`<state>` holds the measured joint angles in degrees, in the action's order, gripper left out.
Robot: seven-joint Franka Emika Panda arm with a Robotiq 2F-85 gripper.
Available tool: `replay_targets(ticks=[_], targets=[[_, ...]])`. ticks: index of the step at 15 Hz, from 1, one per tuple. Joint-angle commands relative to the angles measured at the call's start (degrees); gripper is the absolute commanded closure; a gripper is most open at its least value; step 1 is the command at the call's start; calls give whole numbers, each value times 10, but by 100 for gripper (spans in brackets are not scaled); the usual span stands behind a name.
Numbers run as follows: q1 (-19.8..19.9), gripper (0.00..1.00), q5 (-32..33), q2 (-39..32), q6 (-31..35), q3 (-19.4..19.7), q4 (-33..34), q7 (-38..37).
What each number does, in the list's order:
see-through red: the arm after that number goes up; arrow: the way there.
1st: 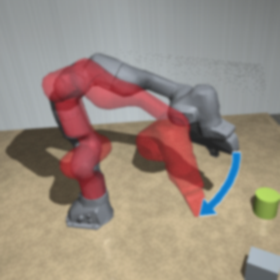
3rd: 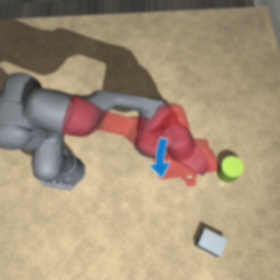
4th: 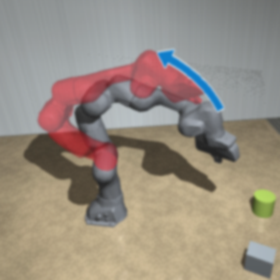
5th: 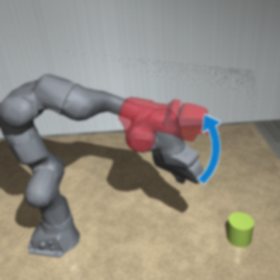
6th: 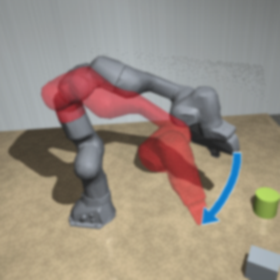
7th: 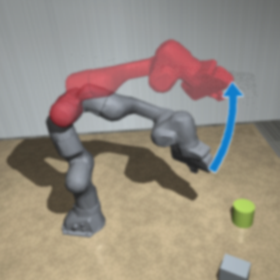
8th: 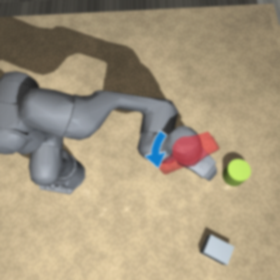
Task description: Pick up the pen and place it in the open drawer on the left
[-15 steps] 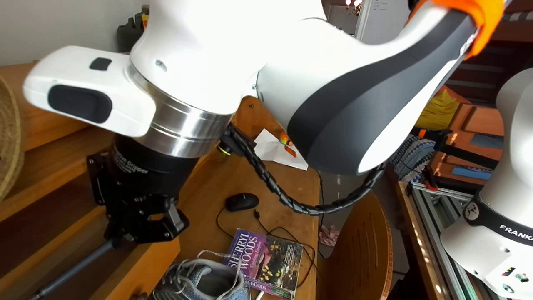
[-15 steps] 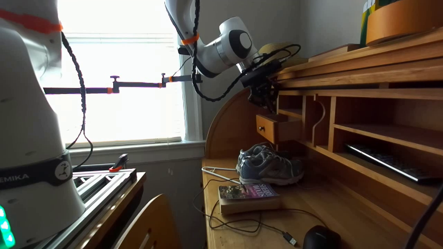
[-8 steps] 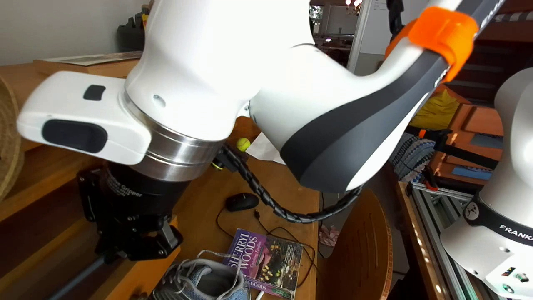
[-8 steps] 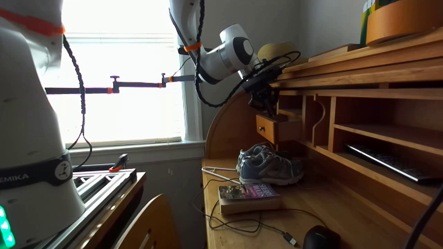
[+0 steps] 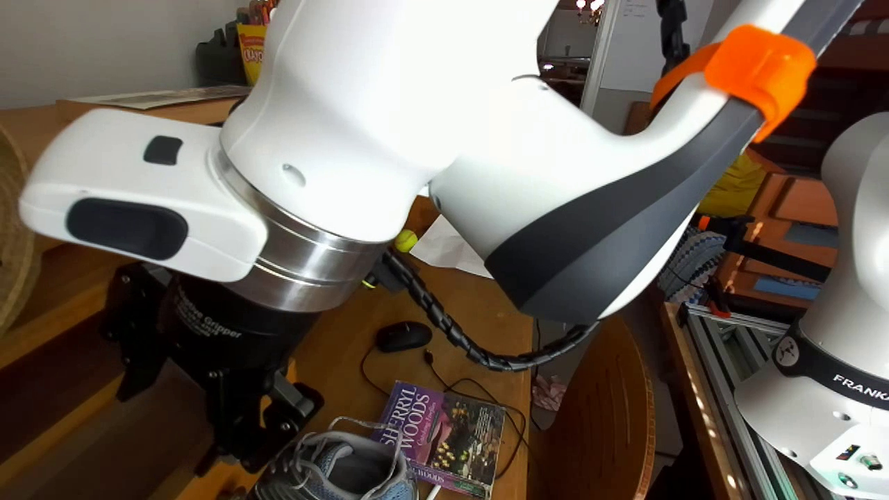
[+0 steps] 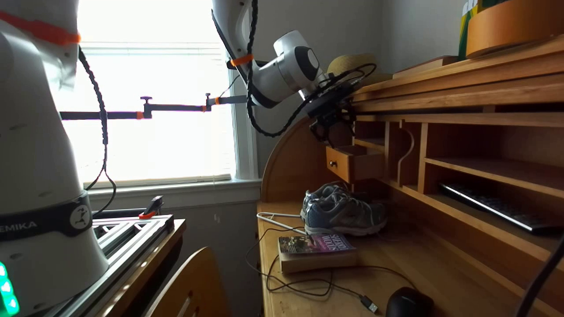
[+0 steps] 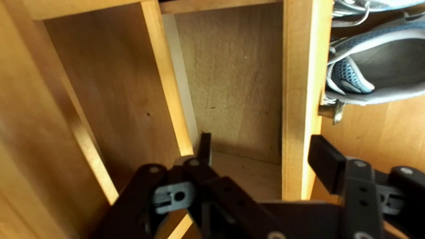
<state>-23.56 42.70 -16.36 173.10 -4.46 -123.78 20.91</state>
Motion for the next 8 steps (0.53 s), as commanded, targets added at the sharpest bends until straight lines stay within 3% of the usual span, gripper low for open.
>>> replay_targets(ticks=[1,5,8], targets=[[-33,0,10,51,-18,33,-23,-104],[-46,0,1,108,-33,48,-65,-216],[-40,0,-44,154,-108,35,-82,-245]])
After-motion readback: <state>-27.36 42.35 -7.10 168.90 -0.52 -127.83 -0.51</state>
